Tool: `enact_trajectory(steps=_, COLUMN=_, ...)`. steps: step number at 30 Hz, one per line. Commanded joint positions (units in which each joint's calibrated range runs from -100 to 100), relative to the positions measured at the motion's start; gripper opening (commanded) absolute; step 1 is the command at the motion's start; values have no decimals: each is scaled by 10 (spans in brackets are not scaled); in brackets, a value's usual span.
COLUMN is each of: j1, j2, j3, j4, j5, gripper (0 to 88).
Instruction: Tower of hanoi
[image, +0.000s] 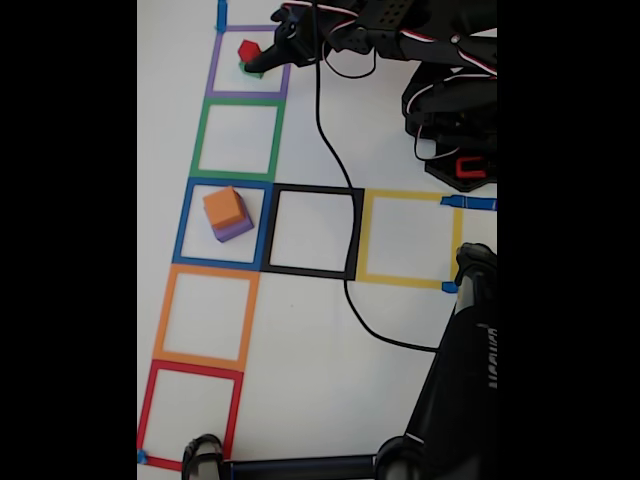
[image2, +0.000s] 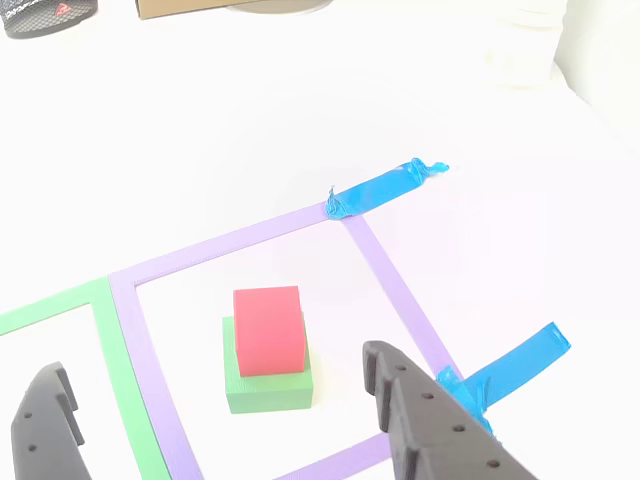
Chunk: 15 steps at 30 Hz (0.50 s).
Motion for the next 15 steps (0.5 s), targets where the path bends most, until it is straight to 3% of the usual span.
enact_trajectory(steps=1, j1=0, j2=92, j3=-3, j4=-132, j5=0, gripper=355)
enact_trajectory(steps=15, j1=2, j2=389, j3=-78, j4=-391, j5=0, gripper=348)
